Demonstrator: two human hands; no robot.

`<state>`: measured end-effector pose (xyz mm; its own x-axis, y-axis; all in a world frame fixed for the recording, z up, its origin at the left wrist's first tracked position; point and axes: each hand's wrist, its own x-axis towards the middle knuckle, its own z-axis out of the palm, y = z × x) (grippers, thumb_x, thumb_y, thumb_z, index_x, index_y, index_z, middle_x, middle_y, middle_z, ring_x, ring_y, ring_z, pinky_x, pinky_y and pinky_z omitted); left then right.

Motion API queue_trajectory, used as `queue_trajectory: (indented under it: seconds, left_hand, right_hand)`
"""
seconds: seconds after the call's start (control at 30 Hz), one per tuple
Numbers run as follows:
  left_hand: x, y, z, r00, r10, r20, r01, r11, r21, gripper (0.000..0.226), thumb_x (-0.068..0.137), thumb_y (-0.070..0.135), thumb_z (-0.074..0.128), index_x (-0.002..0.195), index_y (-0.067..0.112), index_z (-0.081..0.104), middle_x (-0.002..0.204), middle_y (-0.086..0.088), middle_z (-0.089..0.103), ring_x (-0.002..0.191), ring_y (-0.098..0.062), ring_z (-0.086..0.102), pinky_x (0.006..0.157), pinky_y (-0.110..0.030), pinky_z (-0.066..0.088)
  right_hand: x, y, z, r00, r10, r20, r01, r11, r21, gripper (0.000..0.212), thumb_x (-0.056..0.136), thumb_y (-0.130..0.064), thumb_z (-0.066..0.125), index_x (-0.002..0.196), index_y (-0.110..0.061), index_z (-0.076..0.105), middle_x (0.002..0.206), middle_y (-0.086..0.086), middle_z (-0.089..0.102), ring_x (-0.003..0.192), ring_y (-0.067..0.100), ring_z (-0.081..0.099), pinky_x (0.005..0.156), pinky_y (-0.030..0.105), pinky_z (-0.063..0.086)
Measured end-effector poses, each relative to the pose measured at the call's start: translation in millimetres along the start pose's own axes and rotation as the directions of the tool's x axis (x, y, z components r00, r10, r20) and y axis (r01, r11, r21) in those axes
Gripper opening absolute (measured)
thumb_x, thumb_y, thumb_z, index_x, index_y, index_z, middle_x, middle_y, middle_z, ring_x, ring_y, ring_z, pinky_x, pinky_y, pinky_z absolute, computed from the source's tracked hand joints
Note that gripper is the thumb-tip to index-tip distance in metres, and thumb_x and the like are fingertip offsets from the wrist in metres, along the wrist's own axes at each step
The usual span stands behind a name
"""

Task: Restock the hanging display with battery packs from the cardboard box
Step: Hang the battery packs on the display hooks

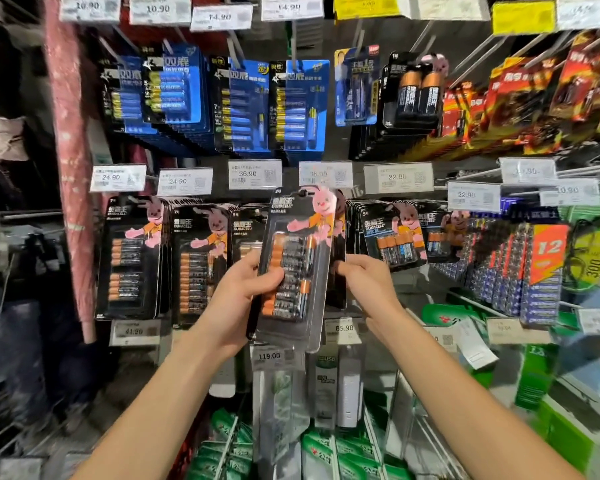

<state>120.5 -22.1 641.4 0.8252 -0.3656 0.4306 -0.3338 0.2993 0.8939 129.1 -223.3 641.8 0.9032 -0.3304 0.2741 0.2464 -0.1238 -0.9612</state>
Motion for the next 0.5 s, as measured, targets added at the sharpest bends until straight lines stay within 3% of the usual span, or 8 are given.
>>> queue_trajectory:
  seconds: [0.07,0.17,0.27,0.33,0.4,0.5]
  left_hand:
    - [-5.9,-10.9,1.8,1.0,-0.017,0.005,0.017,1.0,-0.011,0.033,0.094,0.0,0.055,0.126,0.002,0.059,0.097,-0.003,0.076,0.078,-0.013,0.072,0.063,-0.021,0.056]
    - [-6.2,-20.9,6.7,0.997,-0.077,-0.015,0.076,0.997,-0.024,0.025,0.098,-0.001,0.053,0.121,0.004,0.06,0.083,0.003,0.075,0.064,-0.007,0.069,0.053,-0.016,0.051]
    - [2.2,-26.9,12.7,0.991,-0.13,-0.042,0.129,0.991,-0.02,0.03,0.097,0.005,0.059,0.127,0.007,0.06,0.109,-0.012,0.076,0.086,-0.021,0.073,0.066,-0.03,0.058]
    - [7.5,-30.2,19.2,0.988,-0.144,-0.062,0.143,0.99,-0.017,0.031,0.096,0.008,0.061,0.128,0.011,0.061,0.117,-0.015,0.074,0.097,-0.028,0.073,0.072,-0.036,0.059]
    - [10.9,-31.3,26.2,0.988,-0.131,-0.076,0.132,0.991,0.008,0.031,0.096,0.009,0.062,0.126,0.012,0.062,0.116,-0.012,0.075,0.103,-0.029,0.072,0.077,-0.036,0.057]
    - [13.3,-27.3,36.1,0.991,-0.111,-0.08,0.115,0.992,0.043,0.03,0.096,0.008,0.063,0.125,0.012,0.062,0.116,-0.01,0.075,0.108,-0.028,0.071,0.09,-0.039,0.055]
  right_hand:
    - [-8.3,5.4,-5.4,1.0,0.0,0.011,0.0,1.0,0.021,0.043,0.095,-0.02,0.066,0.137,-0.012,0.059,0.132,-0.004,0.062,0.121,0.015,0.056,0.101,0.029,0.041]
    - [-27.6,9.4,-9.0,1.0,-0.027,0.013,0.026,0.998,0.065,0.042,0.095,-0.03,0.066,0.135,-0.02,0.06,0.131,-0.005,0.064,0.115,0.012,0.061,0.095,0.027,0.044]
    - [-40.8,13.7,-8.5,0.995,-0.064,0.073,0.052,0.986,0.157,0.043,0.092,-0.045,0.065,0.118,-0.01,0.069,0.118,0.016,0.071,0.104,0.03,0.067,0.097,0.036,0.05]
    - [-49.2,11.4,-6.3,0.986,-0.111,0.126,0.091,0.985,0.149,0.031,0.094,-0.04,0.067,0.112,-0.016,0.072,0.11,0.005,0.076,0.107,0.024,0.07,0.099,0.042,0.051]
    - [-56.5,9.4,-2.1,0.975,-0.182,0.13,0.168,0.979,0.115,0.02,0.094,-0.025,0.071,0.112,-0.019,0.067,0.105,-0.003,0.077,0.101,0.014,0.072,0.092,0.036,0.054]
    - [-58.9,8.4,1.2,0.972,-0.227,0.068,0.221,0.972,0.079,0.03,0.091,-0.013,0.073,0.117,-0.024,0.062,0.104,-0.01,0.076,0.099,0.006,0.071,0.092,0.034,0.055]
